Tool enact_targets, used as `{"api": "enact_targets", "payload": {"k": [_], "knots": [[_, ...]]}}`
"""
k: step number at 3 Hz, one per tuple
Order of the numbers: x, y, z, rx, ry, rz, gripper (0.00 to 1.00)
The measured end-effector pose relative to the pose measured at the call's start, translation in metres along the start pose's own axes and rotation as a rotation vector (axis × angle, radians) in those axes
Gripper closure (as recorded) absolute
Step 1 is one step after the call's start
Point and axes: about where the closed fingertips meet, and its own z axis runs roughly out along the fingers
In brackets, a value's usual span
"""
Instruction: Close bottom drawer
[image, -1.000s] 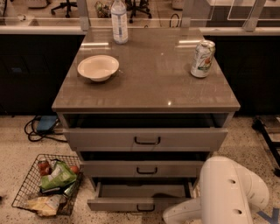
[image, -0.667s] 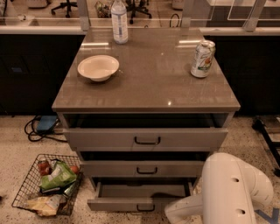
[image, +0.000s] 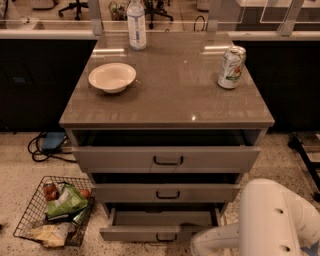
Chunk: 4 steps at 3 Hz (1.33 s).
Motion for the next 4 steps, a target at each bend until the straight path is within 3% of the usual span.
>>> {"api": "enact_targets", "payload": {"k": [1, 2, 4], "knots": [[-0.002, -0.002, 0.017, 0.094, -0.045, -0.014, 1.00], [-0.002, -0.029, 0.032, 0.233, -0.076, -0.081, 1.00], [-0.004, -0.030, 0.031, 0.242, -0.076, -0.089, 1.00]]}}
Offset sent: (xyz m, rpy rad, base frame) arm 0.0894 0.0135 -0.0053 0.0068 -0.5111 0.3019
